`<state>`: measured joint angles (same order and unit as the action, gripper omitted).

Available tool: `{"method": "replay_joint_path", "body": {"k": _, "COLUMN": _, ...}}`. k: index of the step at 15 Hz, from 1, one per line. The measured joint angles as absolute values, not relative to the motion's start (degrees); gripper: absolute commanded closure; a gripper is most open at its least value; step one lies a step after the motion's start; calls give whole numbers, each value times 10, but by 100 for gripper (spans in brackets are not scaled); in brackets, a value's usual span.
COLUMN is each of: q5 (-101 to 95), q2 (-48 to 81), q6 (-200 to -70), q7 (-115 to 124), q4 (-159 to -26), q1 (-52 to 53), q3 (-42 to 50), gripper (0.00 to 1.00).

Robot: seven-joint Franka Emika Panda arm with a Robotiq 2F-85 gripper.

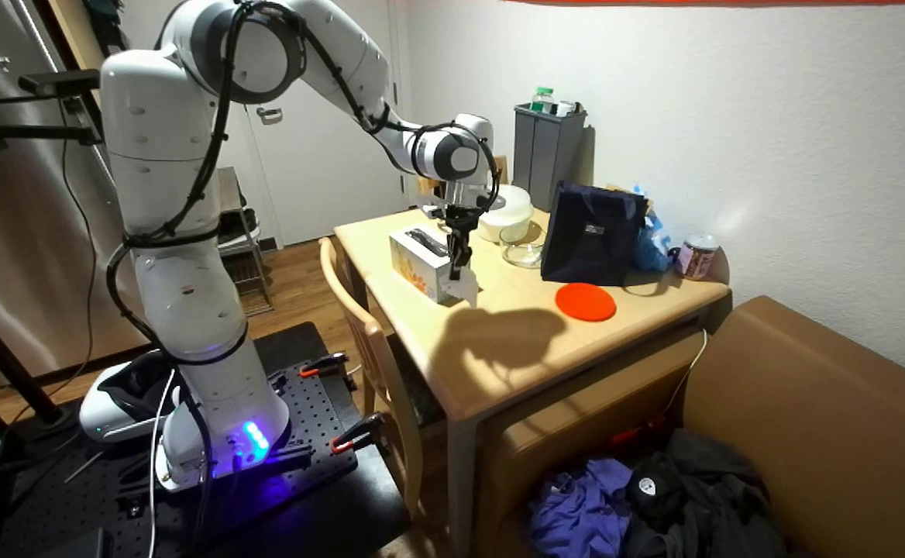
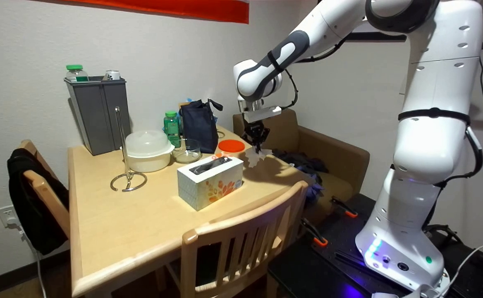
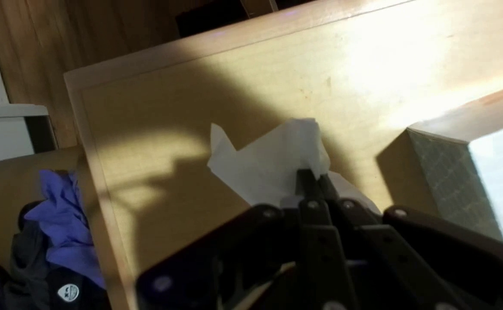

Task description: Pull out one tissue square from the tissue box

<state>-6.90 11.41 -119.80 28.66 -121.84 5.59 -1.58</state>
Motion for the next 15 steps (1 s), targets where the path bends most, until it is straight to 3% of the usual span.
{"method": "replay_joint_path", "body": {"k": 1, "q5": -67, "q2": 119, "q6": -1205, "q7": 293, "q4": -1225, "q1": 56, "q3": -13, "gripper": 74}}
{"method": "replay_joint_path", "body": {"k": 4, "q5": -57, "q2": 127, "q6": -1217, "q7": 301, "q4": -1236, "q1": 56, "q3": -6, "gripper": 59}}
{"method": "replay_joint_path", "body": {"k": 9, "q5": -62, "q2": 104, "q6": -1220, "q7": 311, "q4": -1235, "q1": 65, "q3": -7, "gripper": 20}}
{"method": "replay_joint_path", "body": {"k": 12, "q5": -87, "q2": 52, "q6": -1213, "q7": 320, "q4": -1235, "q1": 78, "q3": -14, "gripper": 1}}
{"method": "replay_joint_path", "body": {"k": 15, "q5": -118, "q2": -17, "q6": -1181, "q7": 333, "q4": -1233, "q1": 89, "q3": -39, "gripper": 0}}
